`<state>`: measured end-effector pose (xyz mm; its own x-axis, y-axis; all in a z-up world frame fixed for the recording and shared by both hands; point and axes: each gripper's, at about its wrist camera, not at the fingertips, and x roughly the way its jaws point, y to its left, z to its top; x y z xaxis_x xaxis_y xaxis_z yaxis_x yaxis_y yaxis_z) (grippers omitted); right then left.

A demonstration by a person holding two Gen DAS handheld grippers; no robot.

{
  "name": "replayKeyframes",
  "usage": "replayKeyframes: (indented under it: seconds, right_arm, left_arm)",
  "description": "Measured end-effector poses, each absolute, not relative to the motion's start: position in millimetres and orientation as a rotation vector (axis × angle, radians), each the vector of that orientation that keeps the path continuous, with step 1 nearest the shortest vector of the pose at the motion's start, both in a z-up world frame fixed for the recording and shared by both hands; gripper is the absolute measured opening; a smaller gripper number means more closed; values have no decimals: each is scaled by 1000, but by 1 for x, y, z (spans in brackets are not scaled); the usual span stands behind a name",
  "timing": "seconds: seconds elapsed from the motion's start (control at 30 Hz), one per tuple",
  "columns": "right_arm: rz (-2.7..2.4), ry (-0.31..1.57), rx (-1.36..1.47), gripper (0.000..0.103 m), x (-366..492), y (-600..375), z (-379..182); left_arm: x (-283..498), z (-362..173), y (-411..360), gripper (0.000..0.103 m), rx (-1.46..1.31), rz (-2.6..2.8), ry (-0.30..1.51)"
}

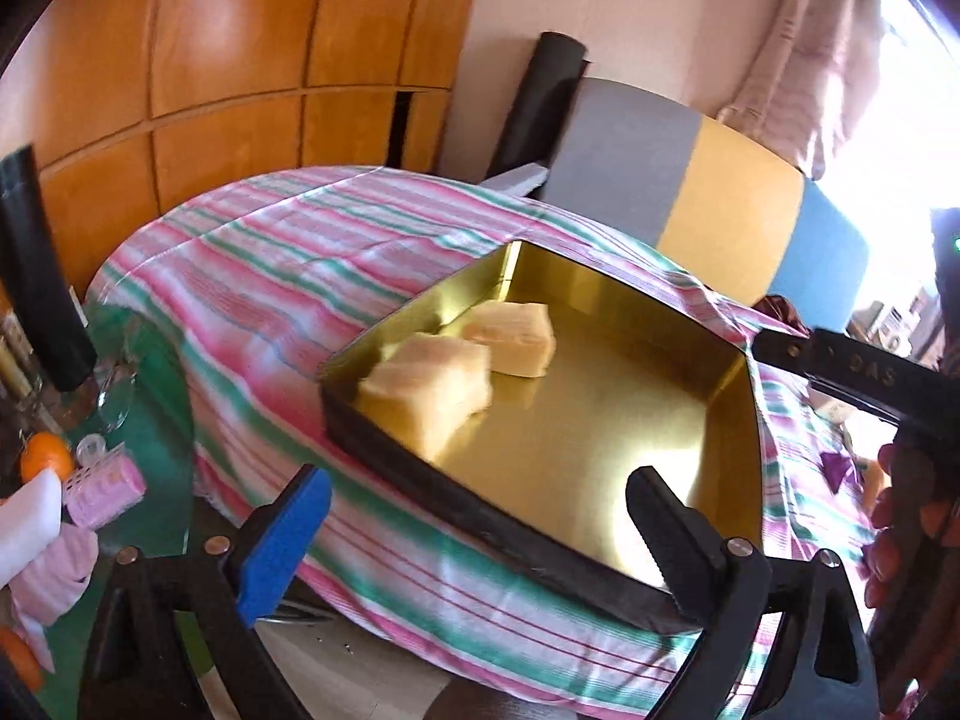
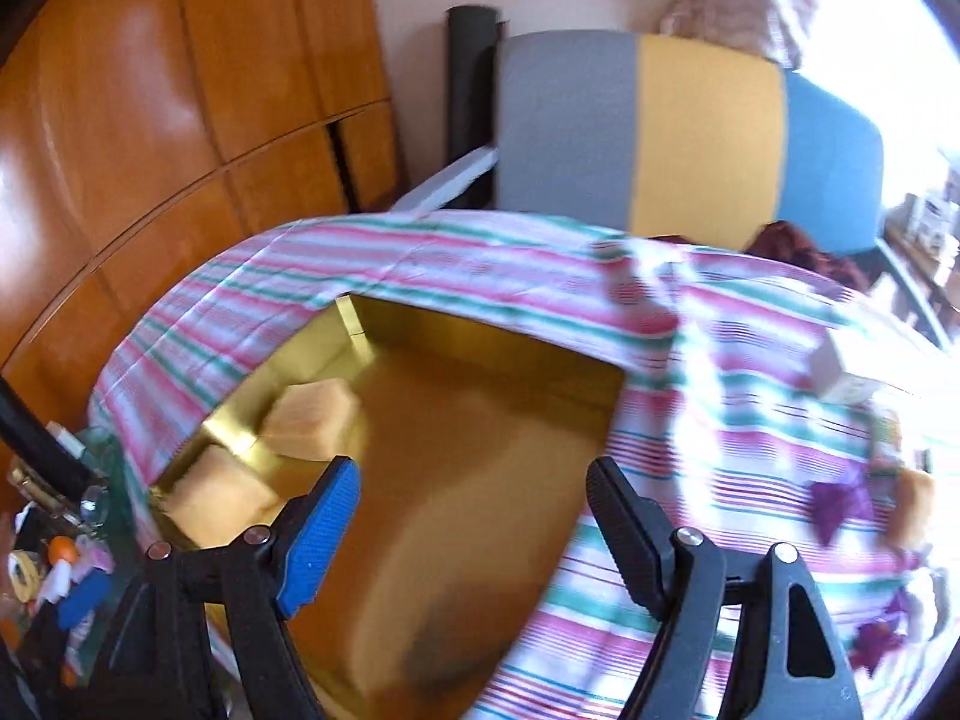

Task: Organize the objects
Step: 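Move the right tool back toward the purple snack packets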

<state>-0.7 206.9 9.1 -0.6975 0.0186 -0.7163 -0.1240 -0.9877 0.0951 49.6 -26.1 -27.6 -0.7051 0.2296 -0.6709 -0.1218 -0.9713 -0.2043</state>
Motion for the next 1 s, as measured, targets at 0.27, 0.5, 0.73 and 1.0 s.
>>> replayKeyframes:
  seconds: [0.27,0.5,0.73,1.0]
  right_arm:
    - [2663,298,-1122,79,52,286,-5]
    - [2540,252,-1087,79,96,330,-32]
    - [2433,225,-996,79,134,395,-46]
    - [2444,319,-1050,79,158,434,-74]
  left_arm:
    - [64,-20,22,103,-1073,2645,-129]
    - [86,-19,72,103,-1063,2524,0]
    - [107,-12,112,103,-1025,2421,96]
    - [117,-13,144,103,-1021,2359,171]
